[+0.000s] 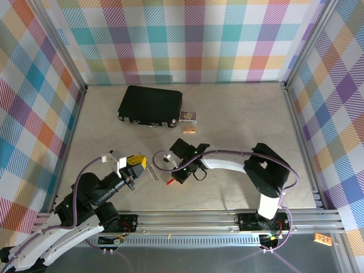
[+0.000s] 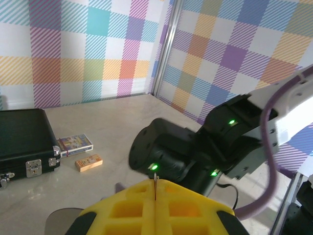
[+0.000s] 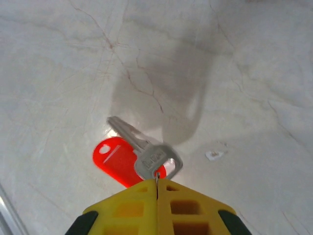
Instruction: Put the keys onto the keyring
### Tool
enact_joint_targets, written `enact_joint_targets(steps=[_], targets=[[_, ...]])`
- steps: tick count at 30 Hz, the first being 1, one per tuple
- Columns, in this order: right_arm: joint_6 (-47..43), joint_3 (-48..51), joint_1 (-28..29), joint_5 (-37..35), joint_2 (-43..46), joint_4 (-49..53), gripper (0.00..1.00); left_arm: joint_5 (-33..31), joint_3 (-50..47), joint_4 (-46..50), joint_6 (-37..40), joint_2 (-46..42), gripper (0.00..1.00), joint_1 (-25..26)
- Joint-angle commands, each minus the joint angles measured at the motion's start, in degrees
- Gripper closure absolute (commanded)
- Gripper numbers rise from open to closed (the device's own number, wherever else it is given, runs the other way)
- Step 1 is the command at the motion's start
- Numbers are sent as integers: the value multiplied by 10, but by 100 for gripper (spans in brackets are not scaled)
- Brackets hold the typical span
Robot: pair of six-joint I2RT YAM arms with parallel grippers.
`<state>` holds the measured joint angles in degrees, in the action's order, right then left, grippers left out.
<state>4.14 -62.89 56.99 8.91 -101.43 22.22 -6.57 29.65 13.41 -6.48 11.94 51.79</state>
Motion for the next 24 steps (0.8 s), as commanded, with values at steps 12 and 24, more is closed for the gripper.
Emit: enact_joint_targets(steps=[12,24], targets=[[-92,100,3,43,332,-34,100,166,17,-106,26,73,100,2],[-92,70,3,106,503,17,100,310,40,-197,37,170,100,2]])
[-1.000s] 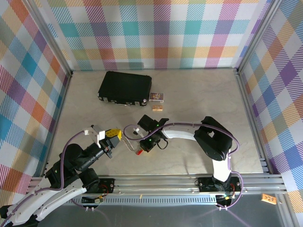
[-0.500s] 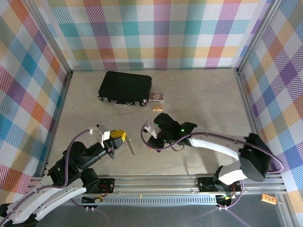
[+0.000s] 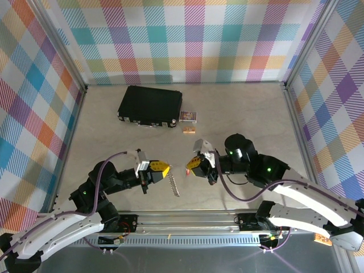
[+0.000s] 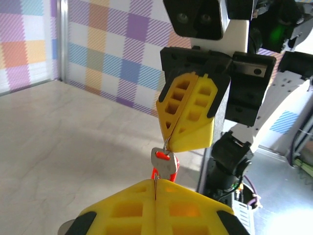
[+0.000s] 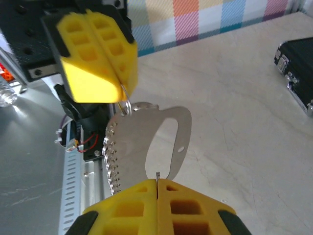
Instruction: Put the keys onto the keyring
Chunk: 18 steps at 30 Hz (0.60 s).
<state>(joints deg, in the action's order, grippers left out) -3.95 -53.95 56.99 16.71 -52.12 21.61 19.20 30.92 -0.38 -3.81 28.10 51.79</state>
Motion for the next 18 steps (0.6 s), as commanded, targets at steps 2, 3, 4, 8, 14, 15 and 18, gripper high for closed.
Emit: enact_joint_targets(steps=[2,3,4,8,14,15,18], targets=[[-6,-25,3,34,16,31,100,67,30,-71,8,20,100,2],[-5,-25,3,38,20,32,100,72,32,-77,7,27,100,2],[-2,-25,3,42,24,32,100,77,33,-82,5,32,100,2],[3,-19,3,52,34,25,100,90,41,-93,3,50,100,2],[3,-23,3,63,30,23,100,106,52,-102,3,74,100,2],[3,-23,3,65,30,22,100,108,53,-104,3,78,100,2],[1,-21,3,67,32,14,100,112,55,-110,2,90,100,2]])
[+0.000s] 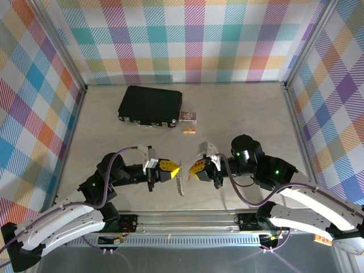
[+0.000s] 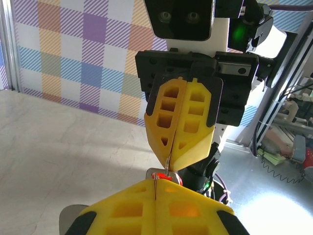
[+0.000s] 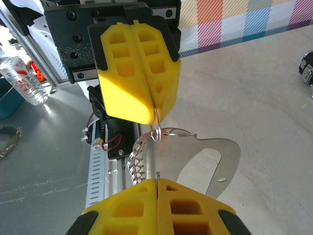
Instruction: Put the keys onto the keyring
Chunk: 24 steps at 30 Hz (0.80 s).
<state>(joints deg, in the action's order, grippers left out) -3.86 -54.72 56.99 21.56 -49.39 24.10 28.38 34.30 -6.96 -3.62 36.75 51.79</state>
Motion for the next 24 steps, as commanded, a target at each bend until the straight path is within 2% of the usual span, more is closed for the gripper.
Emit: enact_joint_targets(steps=[1,24], targets=[[1,-12,3,20,6,-15,100,22,23,-46,0,6,100,2],[20,-7,3,19,-1,-51,100,41,18,-71,-10,17,100,2]])
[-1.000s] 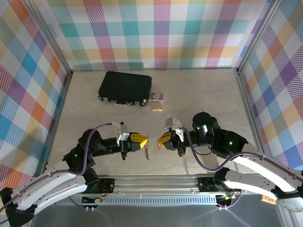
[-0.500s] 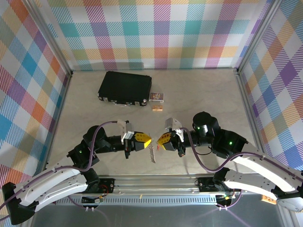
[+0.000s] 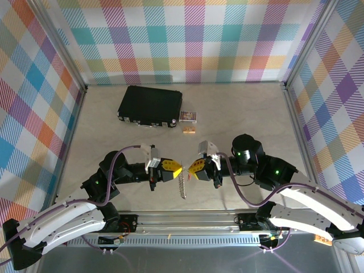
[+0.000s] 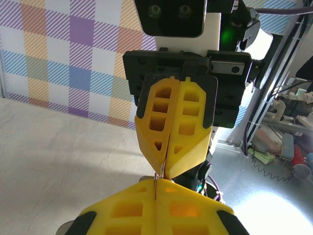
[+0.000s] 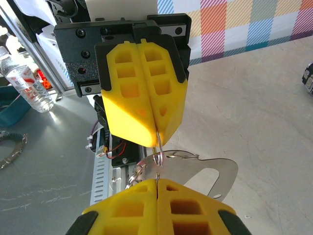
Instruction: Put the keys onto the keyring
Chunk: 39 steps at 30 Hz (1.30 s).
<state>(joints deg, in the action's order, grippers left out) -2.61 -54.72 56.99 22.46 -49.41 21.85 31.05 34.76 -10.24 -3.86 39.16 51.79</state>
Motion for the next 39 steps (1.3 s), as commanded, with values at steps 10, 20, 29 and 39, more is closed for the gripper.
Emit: enact_joint_targets(steps=[10,20,29,39], targets=[[11,-12,4,14,-11,-34,100,13,8,-37,-9,-12,100,2],[17,-4,6,19,-8,-50,100,10,8,-38,-8,-11,100,3],[15,0,6,11,3,-44,100,3,7,-39,-8,-14,100,2],[15,1,6,10,5,-44,100,7,7,-46,-10,-9,100,2]])
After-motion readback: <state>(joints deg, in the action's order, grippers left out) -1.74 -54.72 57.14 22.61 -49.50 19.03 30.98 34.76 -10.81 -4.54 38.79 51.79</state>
